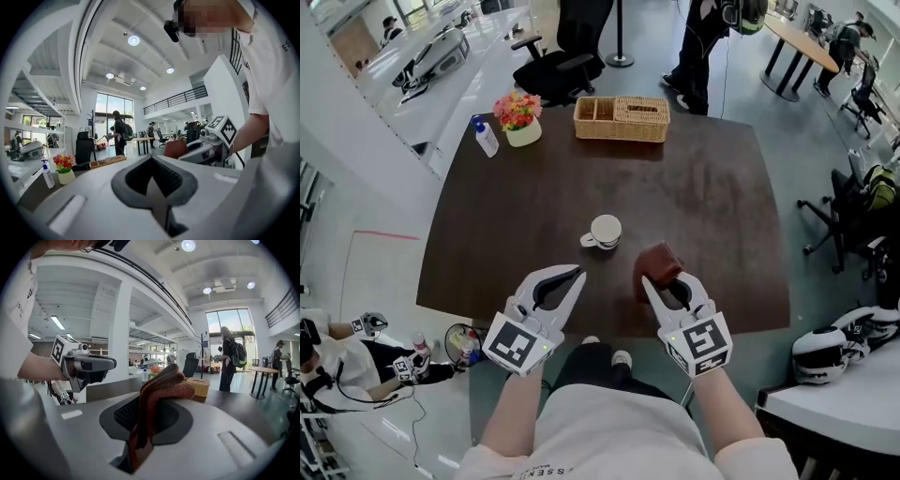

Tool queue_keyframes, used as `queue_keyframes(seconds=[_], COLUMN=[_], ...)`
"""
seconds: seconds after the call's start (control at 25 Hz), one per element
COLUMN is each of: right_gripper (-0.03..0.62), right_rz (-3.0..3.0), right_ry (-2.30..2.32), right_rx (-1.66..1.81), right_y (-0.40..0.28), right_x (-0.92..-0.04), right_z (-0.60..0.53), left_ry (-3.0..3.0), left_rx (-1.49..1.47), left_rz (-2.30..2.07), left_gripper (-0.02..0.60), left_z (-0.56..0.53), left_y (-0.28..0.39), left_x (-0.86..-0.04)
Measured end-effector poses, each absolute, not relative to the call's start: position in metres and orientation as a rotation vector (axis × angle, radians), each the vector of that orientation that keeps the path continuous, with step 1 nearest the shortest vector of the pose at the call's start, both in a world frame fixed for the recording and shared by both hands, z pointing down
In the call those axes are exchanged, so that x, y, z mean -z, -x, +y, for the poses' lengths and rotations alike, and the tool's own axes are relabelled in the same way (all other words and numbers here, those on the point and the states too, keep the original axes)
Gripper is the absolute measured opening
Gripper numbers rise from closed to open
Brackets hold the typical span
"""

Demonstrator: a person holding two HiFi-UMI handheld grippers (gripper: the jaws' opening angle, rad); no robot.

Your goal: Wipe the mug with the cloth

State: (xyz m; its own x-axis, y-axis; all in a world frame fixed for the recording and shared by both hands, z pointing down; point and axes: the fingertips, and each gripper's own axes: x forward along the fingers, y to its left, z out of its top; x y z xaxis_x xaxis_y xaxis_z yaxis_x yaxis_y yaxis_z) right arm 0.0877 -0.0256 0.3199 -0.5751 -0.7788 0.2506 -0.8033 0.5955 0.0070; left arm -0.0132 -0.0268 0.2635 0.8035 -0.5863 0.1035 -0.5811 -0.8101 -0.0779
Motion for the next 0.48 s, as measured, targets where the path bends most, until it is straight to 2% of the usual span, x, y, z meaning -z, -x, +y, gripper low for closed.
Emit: queue_keyframes(seconds=[0.32,0.48], right_gripper=[0.081,0.08], right_rz=[-2.603,-2.593], right_ry=[-1.373,-1.427], right_rx=[-0.169,-0.088], right_y=[-0.067,-0.057], right_x=[-0.302,-0.299], right_z=[0.046,0.105], left_ry=[2.911,2.904], left_rx=[0.143,0.126], left_rz=[1.024,0.999], left_gripper=[0.0,0.0], left_z=[0.028,0.092], left_y=[0.053,0.065], left_x=[-0.243,-0.249])
